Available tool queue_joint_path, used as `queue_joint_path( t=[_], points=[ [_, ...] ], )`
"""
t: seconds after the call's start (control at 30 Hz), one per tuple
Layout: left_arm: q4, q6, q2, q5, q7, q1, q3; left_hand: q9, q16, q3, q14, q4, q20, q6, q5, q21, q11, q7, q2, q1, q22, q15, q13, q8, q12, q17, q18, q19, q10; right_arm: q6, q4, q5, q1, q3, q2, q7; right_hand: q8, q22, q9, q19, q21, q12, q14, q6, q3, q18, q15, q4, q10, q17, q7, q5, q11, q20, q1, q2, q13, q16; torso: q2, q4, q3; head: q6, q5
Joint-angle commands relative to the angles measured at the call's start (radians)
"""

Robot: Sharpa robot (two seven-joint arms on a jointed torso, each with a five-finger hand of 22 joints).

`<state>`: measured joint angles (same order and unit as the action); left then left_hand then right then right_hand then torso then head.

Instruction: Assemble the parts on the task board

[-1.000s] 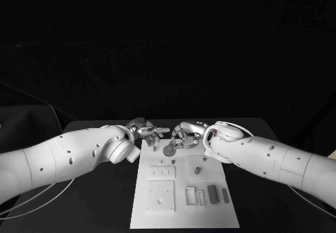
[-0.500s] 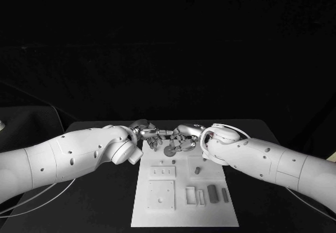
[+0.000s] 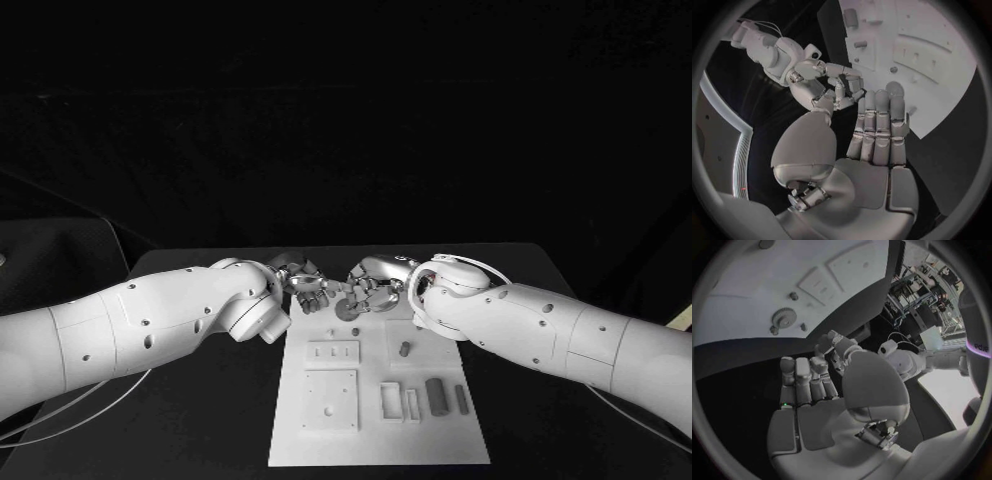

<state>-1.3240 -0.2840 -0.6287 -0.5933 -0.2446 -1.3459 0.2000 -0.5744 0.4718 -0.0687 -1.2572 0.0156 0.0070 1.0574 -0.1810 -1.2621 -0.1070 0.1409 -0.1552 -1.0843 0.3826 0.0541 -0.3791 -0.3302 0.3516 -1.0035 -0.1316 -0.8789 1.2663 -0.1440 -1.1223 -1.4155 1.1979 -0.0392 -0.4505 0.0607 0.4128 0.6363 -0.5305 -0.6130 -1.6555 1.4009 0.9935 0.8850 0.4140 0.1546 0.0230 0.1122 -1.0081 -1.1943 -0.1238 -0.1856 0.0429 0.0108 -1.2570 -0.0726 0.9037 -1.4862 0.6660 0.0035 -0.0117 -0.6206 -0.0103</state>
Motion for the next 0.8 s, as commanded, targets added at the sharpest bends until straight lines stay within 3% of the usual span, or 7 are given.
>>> queue_joint_path(
  t=[0.03,0.27,0.43,0.8],
  points=[
    [-0.001,0.006,0.005,-0.05,-0.057,0.0,0.0,0.002,0.003,-0.002,0.006,0.005,-0.003,0.001,-0.006,0.001,0.003,0.0,0.0,-0.011,0.0,0.0,-0.002,0.002,0.002,-0.002,-0.015,0.006,0.002,-0.002,-0.013,-0.01,0.0,0.0,-0.002,-0.011,0.004,-0.002,-0.001,-0.005,-0.042,0.004,0.008,0.026,0.001,-0.004,0.001,0.004,-0.005,0.001,-0.023,0.001,-0.004,-0.003,-0.005,-0.001,-0.001,-0.006,0.0,0.0009,0.0002,-0.001,-0.001],
    [0.004,0.012,0.013,-0.027,-0.051,0.001,0.0,0.002,0.006,-0.002,0.003,-0.003,-0.003,0.004,-0.006,-0.002,0.003,0.0,0.003,-0.005,0.001,0.0,-0.003,0.002,0.004,-0.005,-0.014,0.002,0.004,-0.009,-0.027,-0.01,0.0,0.0,-0.001,-0.019,0.003,-0.002,-0.001,-0.005,-0.042,0.004,0.008,0.026,0.001,-0.004,0.001,0.004,-0.005,0.001,-0.024,0.002,-0.004,-0.003,-0.004,-0.001,-0.002,-0.007,0.001,0.0008,-0.0002,0.0,0.001],
    [0.005,0.02,0.017,-0.027,-0.054,0.001,0.0,0.002,0.007,-0.002,0.002,-0.005,-0.003,0.005,-0.006,-0.003,0.003,0.0,0.004,-0.003,0.001,0.0,-0.003,0.002,0.004,-0.006,-0.014,0.001,0.004,-0.007,-0.031,-0.011,0.0,0.0,0.003,-0.023,0.003,-0.002,-0.001,-0.005,-0.042,0.004,0.008,0.026,0.001,-0.004,0.001,0.003,-0.005,0.001,-0.025,0.002,-0.004,-0.003,-0.003,-0.001,-0.002,-0.007,0.002,0.0012,-0.0006,-0.002,-0.008],
    [0.006,0.039,0.022,-0.035,-0.068,0.001,0.0,0.002,0.01,-0.002,-0.002,-0.01,-0.003,0.01,-0.006,-0.005,0.004,-0.001,0.007,0.001,0.002,-0.001,-0.005,-0.001,0.007,-0.009,-0.014,-0.002,0.009,-0.007,-0.029,-0.011,0.0,0.0,0.011,-0.027,0.003,-0.002,-0.001,-0.006,-0.042,0.004,0.008,0.027,0.001,-0.004,0.001,0.003,-0.005,0.001,-0.026,0.002,-0.004,-0.003,-0.002,-0.001,-0.002,-0.007,0.002,0.0008,-0.0009,-0.001,-0.009]
  ],
)
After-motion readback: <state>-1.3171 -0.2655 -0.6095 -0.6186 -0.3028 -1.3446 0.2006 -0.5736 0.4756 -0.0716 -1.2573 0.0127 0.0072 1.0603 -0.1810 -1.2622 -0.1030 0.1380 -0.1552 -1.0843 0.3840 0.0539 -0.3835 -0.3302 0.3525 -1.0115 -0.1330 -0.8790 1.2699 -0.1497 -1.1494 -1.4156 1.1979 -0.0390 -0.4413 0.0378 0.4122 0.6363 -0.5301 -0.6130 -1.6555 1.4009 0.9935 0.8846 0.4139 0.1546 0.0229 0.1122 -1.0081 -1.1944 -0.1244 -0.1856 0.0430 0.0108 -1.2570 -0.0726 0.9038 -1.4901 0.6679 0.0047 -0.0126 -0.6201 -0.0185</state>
